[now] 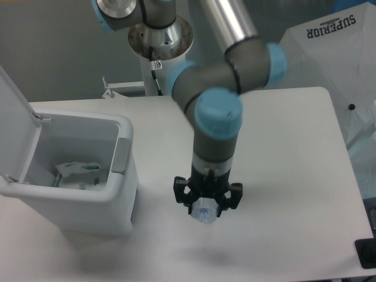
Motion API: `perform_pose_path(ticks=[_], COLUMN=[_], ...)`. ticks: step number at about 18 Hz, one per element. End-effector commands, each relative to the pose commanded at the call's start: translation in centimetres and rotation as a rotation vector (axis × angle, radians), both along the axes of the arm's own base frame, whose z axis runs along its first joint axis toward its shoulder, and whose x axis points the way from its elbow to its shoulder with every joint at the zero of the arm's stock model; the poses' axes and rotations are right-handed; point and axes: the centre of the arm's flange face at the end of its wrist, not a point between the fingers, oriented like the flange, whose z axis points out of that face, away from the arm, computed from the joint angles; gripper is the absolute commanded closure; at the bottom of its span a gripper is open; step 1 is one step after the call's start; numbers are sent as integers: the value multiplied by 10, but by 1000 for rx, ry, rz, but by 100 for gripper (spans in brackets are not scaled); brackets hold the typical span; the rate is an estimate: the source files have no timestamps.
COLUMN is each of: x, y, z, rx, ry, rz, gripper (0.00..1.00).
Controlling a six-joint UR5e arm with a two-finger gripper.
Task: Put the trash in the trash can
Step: 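Lift the bottle and carry it over the trash bin opening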
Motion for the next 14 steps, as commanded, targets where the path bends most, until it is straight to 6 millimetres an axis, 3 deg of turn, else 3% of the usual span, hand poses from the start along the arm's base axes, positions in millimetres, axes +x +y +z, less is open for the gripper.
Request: perform_pose_path(ticks=[6,12,14], x=[3,34,44], y=[-2,-9,-8], z=[80,134,142], rx=[195,392,432], ry=[5,-41,-70], rz=[-9,-84,-120], gripper=[44,44,44])
